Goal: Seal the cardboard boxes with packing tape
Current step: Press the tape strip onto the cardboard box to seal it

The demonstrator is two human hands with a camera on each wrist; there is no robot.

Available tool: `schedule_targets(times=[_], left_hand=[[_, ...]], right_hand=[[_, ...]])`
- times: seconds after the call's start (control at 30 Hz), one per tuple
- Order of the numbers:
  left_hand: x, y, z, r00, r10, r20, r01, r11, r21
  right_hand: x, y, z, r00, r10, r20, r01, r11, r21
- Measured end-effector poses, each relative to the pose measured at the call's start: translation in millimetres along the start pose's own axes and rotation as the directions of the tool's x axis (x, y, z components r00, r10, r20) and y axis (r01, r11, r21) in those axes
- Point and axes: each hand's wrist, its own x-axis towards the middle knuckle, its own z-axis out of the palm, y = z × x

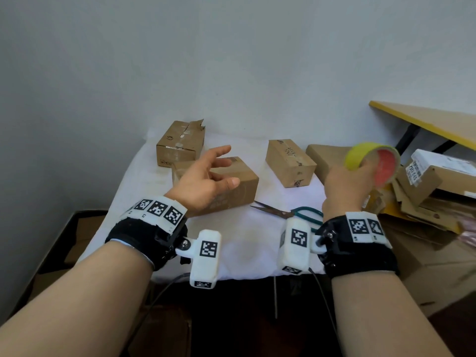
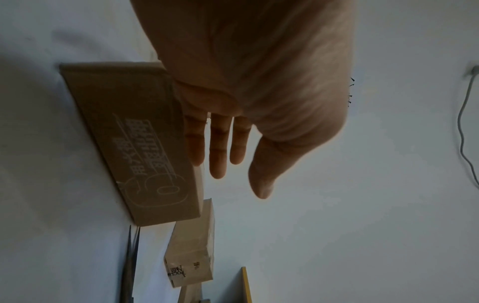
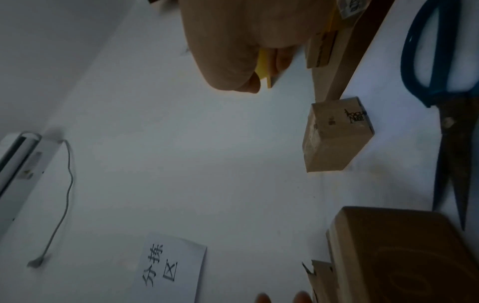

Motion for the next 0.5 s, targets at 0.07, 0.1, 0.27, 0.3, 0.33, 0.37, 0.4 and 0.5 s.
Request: schedule_targets(times=[0.07,0.1,0.27,0.3,0.33,0.37,0.4,0.5], left_hand=[[0.3,-0.6,1.3,1.0,-0.011,-0.013,0.011,1.0,-0.011],[0.4,-0.9,2.1,1.0,-0.014,-0.017,0.014,1.0,-0.017],[0.6,0.2,7.0,1.0,-0.026,-0.006,0.026,0.999,-0.023],[0.7,0.6,7.4,1.0,-0.028,-0.003,0.028,0.999,-0.022],[0.7,0.7,8.2,1.0,-0.031,-0.001,0.031,0.999,-0.022],[0.8,1.2,8.8,0.999,-0.034,0.0,0.034,0.999,-0.024],[1.3,1.4,9.6,0.999,-0.036,0.0,0.036,0.999,-0.028],[2.1,2.1,12.1,0.999,-0.043,-0.007,0.043,0.999,-0.031]], right_hand=[[14.5,1.6,-5.6,0.991,0.124,-0.053,-0.117,0.987,0.107],[21.2,5.0,-10.2,0.978,0.185,-0.095,-0.168,0.972,0.166],[80.1,47.8,-25.1,0.974,0.221,-0.05,-0.212,0.967,0.142],[71.7,38.0,-25.1,0.978,0.204,-0.043,-0.199,0.975,0.097],[59.8,29.4,-26.2,0.985,0.17,-0.023,-0.169,0.985,0.048],[48.5,21.6,-28.5,0.991,0.13,-0.007,-0.13,0.991,-0.003],[43.0,18.7,-30.1,0.993,0.116,0.007,-0.115,0.991,-0.074],[47.6,24.1,-34.3,0.988,0.134,0.078,-0.114,0.968,-0.222]])
